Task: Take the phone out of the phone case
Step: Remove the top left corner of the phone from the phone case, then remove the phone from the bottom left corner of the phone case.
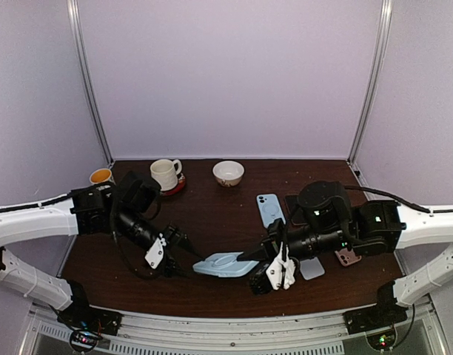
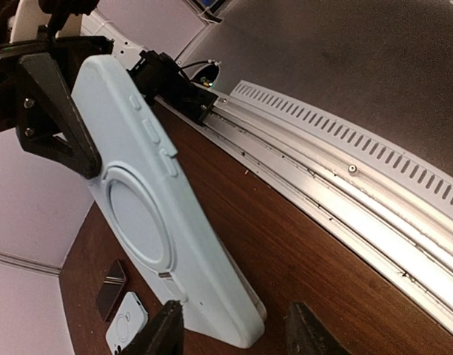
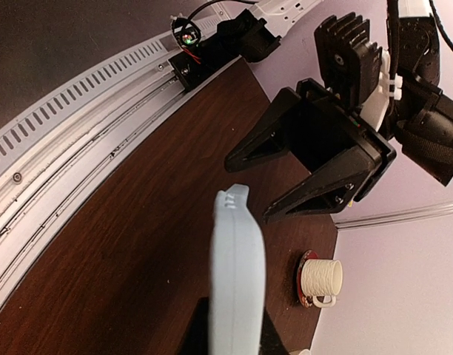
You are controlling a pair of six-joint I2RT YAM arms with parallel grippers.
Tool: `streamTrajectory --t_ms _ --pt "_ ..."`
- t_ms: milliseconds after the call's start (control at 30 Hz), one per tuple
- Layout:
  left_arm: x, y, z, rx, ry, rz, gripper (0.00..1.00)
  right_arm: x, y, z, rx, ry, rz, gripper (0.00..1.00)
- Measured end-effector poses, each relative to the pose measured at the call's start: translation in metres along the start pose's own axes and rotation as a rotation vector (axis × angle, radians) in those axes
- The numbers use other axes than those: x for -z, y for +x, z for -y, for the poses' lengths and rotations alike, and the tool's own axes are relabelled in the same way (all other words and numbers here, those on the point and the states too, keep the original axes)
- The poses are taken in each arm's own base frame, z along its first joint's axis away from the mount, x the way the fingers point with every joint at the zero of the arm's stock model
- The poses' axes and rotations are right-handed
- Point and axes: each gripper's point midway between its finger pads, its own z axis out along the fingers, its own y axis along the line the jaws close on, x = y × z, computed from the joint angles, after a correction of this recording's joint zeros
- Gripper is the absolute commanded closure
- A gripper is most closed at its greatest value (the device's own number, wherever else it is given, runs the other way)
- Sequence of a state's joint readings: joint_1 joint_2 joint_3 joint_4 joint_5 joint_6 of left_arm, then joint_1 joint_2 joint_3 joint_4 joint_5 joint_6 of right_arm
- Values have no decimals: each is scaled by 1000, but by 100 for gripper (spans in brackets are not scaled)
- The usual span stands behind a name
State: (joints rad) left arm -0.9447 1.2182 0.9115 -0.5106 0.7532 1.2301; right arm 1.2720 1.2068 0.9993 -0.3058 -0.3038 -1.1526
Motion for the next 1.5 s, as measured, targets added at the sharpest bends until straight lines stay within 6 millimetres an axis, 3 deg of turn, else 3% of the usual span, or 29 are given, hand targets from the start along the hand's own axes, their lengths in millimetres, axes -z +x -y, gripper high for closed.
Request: streamTrajectory --t_ms 233,333,500,833,1133,1500 --pt "6 1 -8 -7 -72 -33 38 6 16 -17 -90 61 -23 100" --pt "8 2 -11 25 -105 -45 27 9 24 -26 -128 88 -38 100" --pt "15 -4 -22 87 -190 -23 27 18 32 -32 -183 153 -42 100" --pt "24 -6 -37 235 -352 30 27 40 24 -19 -206 280 19 100" --pt "38 -19 -51 252 -440 75 30 61 16 -11 -222 361 78 100" --pt "46 -31 -53 241 -461 123 34 78 2 0 -278 426 170 100"
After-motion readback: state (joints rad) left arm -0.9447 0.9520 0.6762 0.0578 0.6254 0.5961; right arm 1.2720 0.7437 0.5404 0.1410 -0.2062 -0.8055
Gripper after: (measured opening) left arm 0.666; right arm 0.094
